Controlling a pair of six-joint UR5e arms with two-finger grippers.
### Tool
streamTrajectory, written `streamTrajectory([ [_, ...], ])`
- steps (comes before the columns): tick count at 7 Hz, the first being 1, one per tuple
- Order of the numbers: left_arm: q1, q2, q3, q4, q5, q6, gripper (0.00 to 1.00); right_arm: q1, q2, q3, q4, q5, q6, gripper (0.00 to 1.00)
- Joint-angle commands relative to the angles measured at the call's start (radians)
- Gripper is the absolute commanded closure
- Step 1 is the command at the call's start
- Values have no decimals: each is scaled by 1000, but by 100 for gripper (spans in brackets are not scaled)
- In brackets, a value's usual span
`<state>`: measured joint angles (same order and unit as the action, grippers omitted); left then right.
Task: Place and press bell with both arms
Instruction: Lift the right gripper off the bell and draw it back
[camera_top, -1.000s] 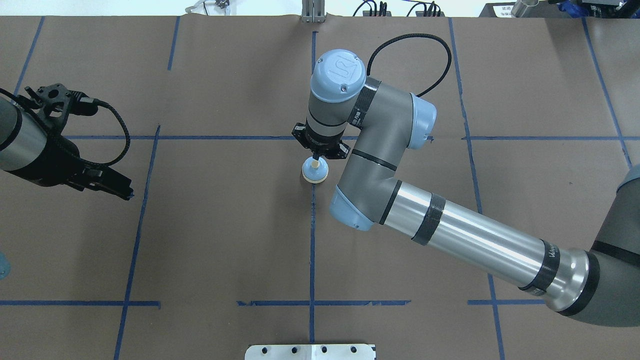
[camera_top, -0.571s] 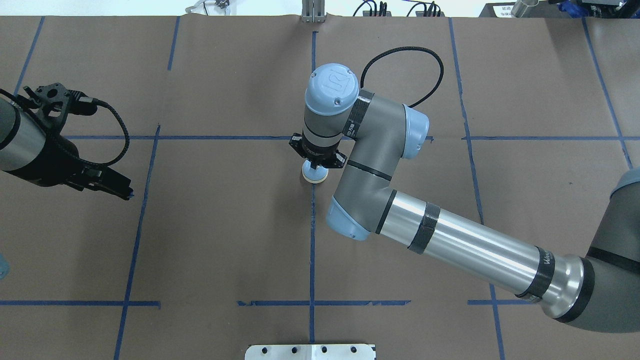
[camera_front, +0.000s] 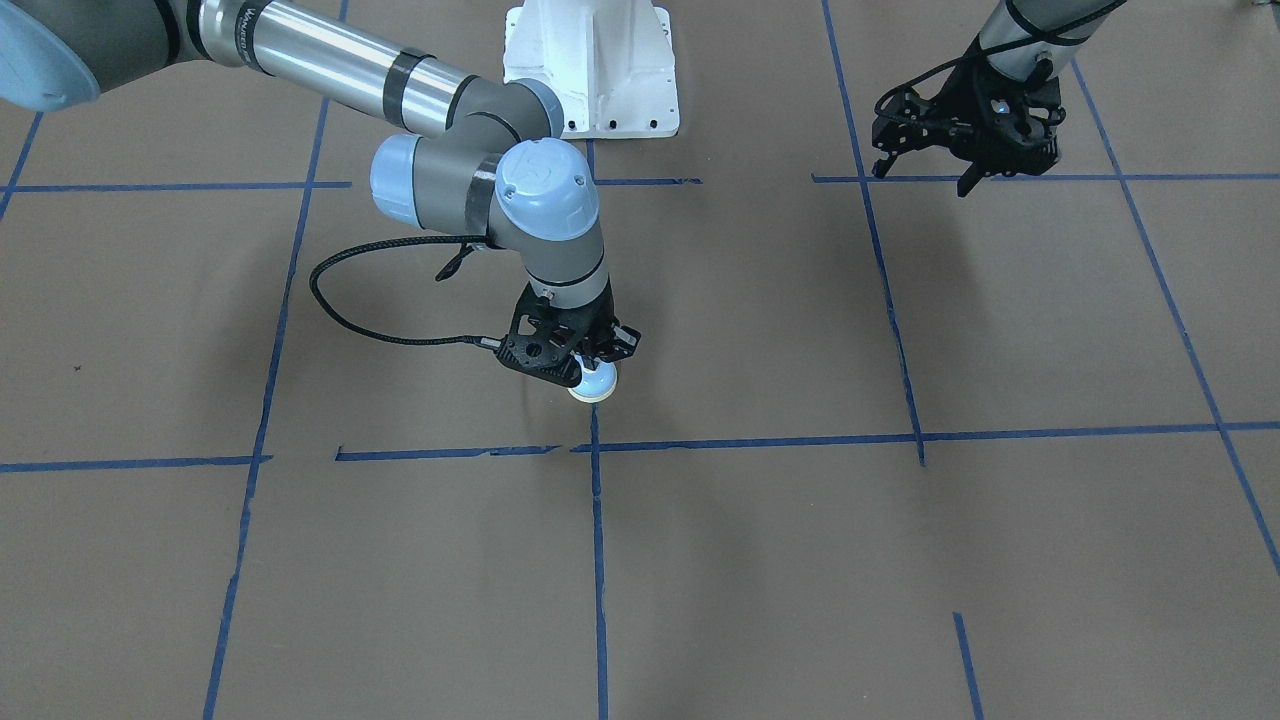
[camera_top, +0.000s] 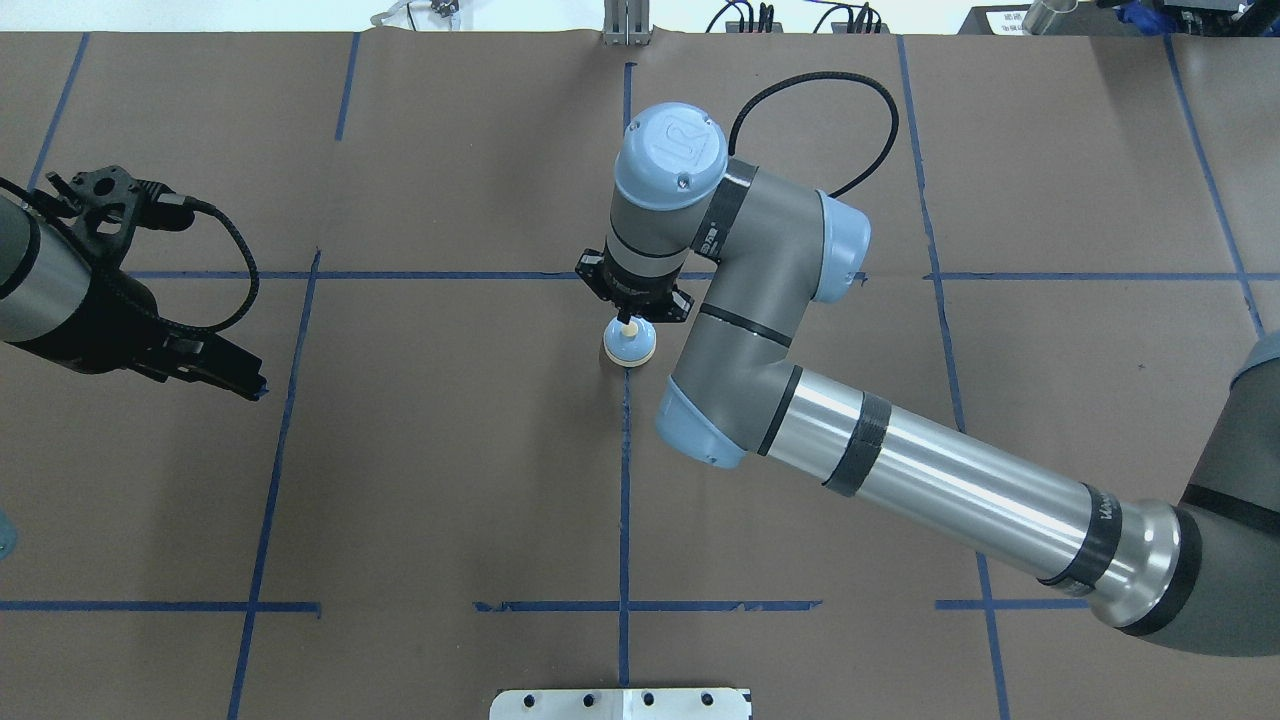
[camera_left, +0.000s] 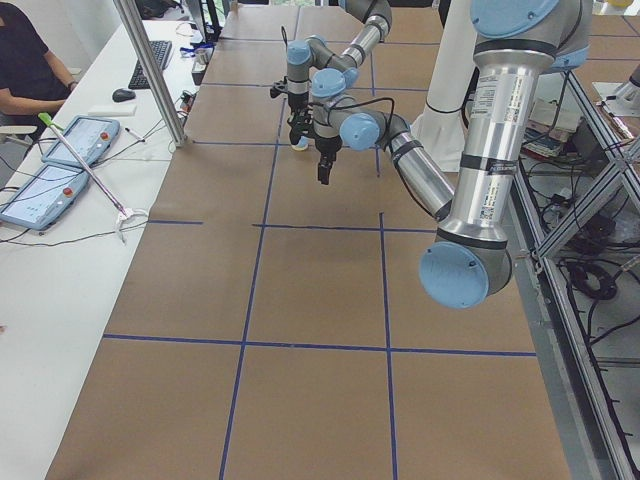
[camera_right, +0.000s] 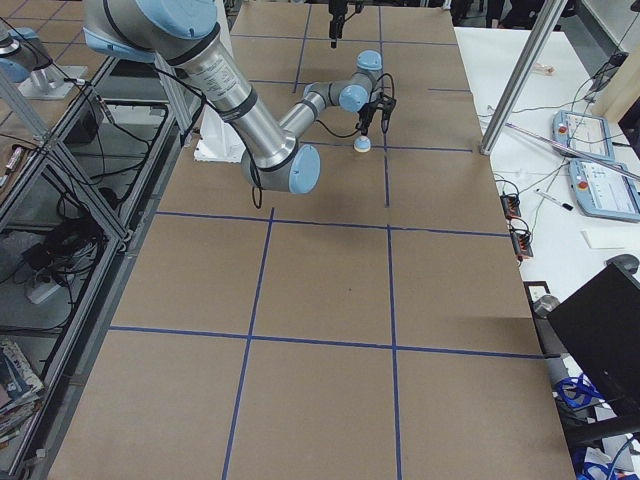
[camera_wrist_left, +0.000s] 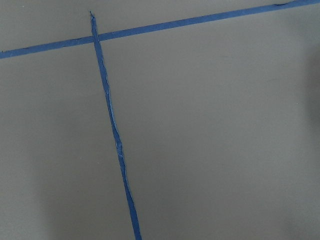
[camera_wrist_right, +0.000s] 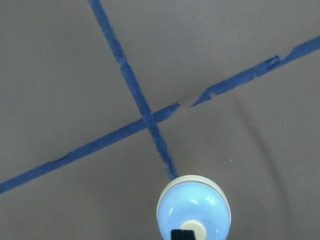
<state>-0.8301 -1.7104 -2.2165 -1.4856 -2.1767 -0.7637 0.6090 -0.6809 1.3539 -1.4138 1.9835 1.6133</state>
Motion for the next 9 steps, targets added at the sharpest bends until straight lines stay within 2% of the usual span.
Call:
streamTrajectory([
  [1, -1, 0, 1, -1, 0, 1, 0, 76, -114, 193, -48, 78, -12, 100],
  [2, -9, 3, 3, 1, 2, 7, 0, 113, -243, 331, -48, 101, -45, 100],
  [4, -67, 73, 6, 2, -2, 187, 0, 214, -499, 515, -42, 180, -323, 94],
  [5, -123, 109, 11, 4, -5, 296, 0, 309, -623, 575, -39, 255, -478, 60],
  [6, -174, 150, 17, 4, -5, 401, 0, 422, -717, 591, -39, 347, -645, 24],
  [7, -238, 188, 23, 5, -6, 490, 0, 524, -797, 591, -40, 394, -811, 0],
  [9, -370, 268, 58, 5, -15, 671, 0, 703, -943, 585, -50, 428, -1180, 0],
])
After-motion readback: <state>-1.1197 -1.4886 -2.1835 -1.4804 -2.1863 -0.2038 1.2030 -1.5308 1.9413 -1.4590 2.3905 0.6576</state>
